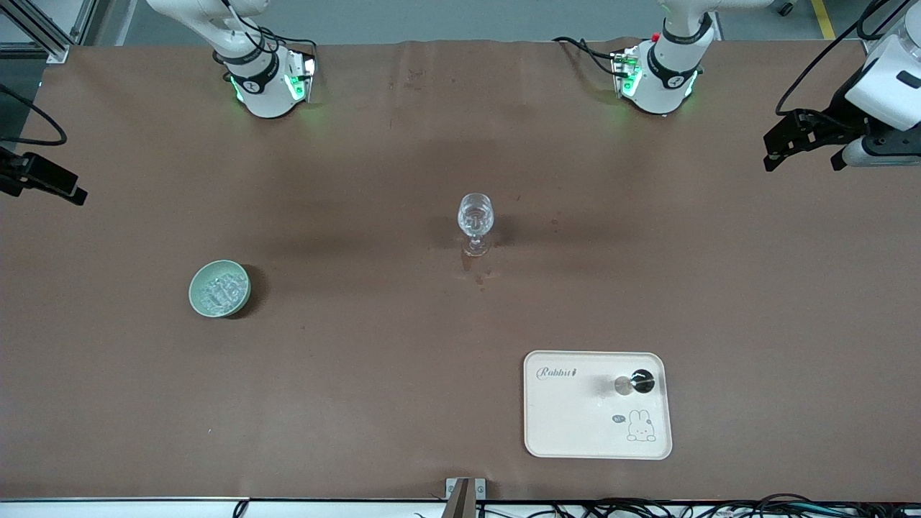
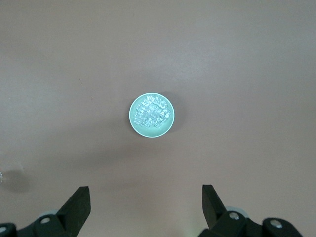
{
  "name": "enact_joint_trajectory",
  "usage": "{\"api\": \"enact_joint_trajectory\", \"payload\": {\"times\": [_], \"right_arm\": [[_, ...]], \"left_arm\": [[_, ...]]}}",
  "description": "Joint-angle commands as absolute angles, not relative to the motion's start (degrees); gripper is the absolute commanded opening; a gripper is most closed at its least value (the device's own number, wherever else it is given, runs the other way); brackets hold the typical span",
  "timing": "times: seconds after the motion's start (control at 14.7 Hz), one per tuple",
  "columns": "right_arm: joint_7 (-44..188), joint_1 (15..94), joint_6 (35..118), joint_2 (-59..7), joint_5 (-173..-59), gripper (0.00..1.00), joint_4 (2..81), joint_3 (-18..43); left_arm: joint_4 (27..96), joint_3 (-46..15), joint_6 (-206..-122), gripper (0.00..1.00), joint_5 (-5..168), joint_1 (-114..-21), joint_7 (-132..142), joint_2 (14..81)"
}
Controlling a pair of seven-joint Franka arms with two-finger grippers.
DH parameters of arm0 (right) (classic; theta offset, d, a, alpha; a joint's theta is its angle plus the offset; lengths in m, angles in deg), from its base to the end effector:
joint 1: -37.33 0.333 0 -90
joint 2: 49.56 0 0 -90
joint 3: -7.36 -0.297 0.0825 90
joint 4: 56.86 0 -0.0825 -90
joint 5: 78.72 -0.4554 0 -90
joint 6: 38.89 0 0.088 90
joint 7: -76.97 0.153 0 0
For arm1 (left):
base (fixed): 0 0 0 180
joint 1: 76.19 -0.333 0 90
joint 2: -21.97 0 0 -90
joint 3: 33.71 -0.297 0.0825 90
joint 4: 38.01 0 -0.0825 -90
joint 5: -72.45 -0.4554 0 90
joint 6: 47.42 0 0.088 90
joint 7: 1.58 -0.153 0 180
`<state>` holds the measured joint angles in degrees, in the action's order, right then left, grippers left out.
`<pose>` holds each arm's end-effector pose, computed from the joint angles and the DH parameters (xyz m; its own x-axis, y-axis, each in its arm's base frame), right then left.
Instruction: Pour wine and add ice with both arms
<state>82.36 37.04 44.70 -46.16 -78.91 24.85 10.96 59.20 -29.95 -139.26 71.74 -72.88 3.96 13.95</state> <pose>0.6292 -0.0412 0.5904 0.9866 -0.1609 -0.0263 -0.1608 -0.9870 0.0029 0.5850 -0.0726 0.5786 0.9985 -0.0268 0.0478 -0.0260 -0.9995 -0.0170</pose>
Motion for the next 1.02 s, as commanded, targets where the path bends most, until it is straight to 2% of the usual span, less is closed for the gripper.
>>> {"api": "enact_joint_trajectory", "payload": {"times": [0.0, 0.96], "right_arm": [[81.8, 36.2, 44.7, -47.7, -80.2, 1.0, 26.6, 10.4], [81.5, 36.0, 44.8, -47.7, -80.2, 1.0, 26.6, 10.4]], "left_arm": [[57.4, -30.0, -137.8, 1.0, 71.7, -72.5, 3.5, 14.7], [57.3, -30.2, -136.6, 1.0, 71.7, -73.0, 4.5, 15.0]]}}
